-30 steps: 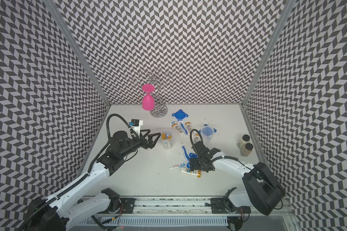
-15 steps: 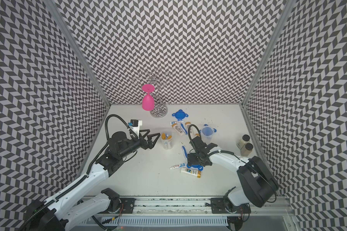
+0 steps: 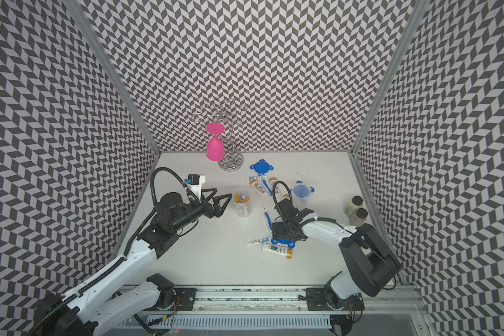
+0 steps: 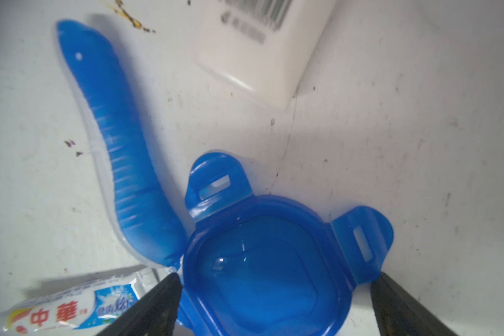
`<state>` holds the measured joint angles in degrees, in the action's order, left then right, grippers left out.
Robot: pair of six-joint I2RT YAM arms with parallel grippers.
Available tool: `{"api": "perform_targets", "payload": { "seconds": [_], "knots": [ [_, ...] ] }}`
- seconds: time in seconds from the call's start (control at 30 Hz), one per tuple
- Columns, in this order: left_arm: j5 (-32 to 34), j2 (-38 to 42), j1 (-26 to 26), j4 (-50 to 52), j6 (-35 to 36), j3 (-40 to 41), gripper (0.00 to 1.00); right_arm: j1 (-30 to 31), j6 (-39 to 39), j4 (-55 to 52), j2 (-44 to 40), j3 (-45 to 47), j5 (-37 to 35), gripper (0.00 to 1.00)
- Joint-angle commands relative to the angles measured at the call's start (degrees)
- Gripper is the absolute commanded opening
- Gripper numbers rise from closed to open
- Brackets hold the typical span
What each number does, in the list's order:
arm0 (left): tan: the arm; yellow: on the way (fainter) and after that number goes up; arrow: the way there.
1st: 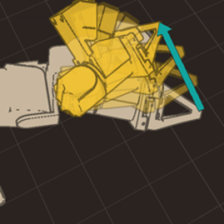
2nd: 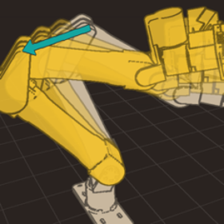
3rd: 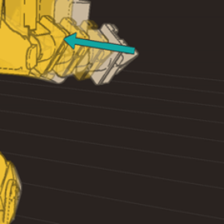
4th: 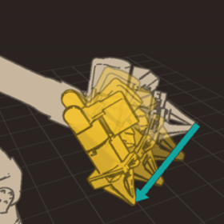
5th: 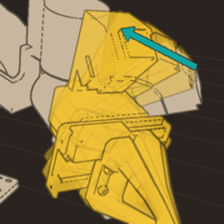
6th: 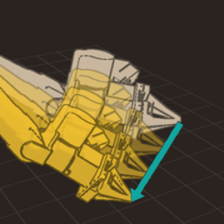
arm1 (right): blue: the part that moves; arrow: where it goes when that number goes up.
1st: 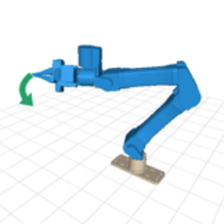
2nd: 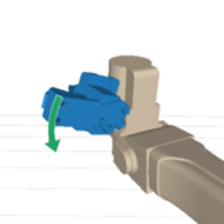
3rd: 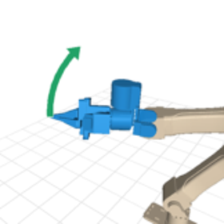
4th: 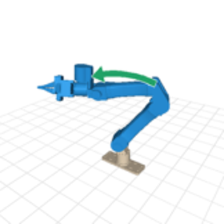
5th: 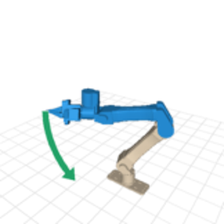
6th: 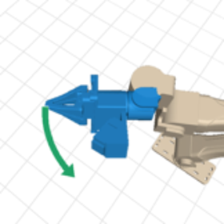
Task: Pack away toiletry kits
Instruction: Pick up the lid from the center of the board.
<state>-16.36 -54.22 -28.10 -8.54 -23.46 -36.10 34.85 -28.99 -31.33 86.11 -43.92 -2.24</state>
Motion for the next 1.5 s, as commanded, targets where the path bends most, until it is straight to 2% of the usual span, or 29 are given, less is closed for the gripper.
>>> {"api": "perform_targets", "payload": {
  "seconds": [0.0, 0.13, 0.3, 0.57, 0.7, 0.93, 1.1, 1.3, 1.47],
  "knots": [
    [-0.27, 0.72, -0.13, -1.13, 0.35, 0.68, 1.00, 0.98, -0.68, 0.26, 2.60, 0.31, -1.93, 0.99],
    [0.41, 1.17, -0.12, -0.61, 0.61, 0.59, 0.99, 2.80, 1.79, -1.96, 4.52, -1.51, -5.14, 0.98],
    [1.13, 1.56, -0.14, -0.52, 0.61, 0.68, 0.99, 3.20, 2.90, -1.42, 6.35, -1.31, -4.30, 0.94],
    [2.19, 1.77, -0.12, 0.45, 1.95, 0.43, 1.00, 3.56, 3.14, -2.24, 4.16, -1.14, -3.82, 0.72],
    [3.88, 1.75, 0.10, 4.73, 2.10, -1.08, 0.99, 3.56, 3.80, -4.61, 0.34, -2.93, -5.26, 0.68],
    [5.28, 4.67, 0.09, 10.20, 1.14, -2.18, 0.99, 3.56, 6.32, -11.84, -7.89, -12.15, -9.58, 0.66],
    [6.67, 5.57, 0.35, 14.79, 1.10, -4.39, 1.00, 3.65, 10.15, -12.90, -10.19, -17.96, -7.44, 0.65],
    [7.91, 3.55, 2.37, 25.06, -4.25, -10.89, 0.99, 4.93, 15.09, -14.68, -6.34, -31.63, -4.91, 0.66],
    [8.62, 5.25, 2.57, 27.83, -6.45, -10.94, 0.98, 7.33, 19.15, -16.40, 2.94, -44.87, -2.78, 0.66]
  ]
}}
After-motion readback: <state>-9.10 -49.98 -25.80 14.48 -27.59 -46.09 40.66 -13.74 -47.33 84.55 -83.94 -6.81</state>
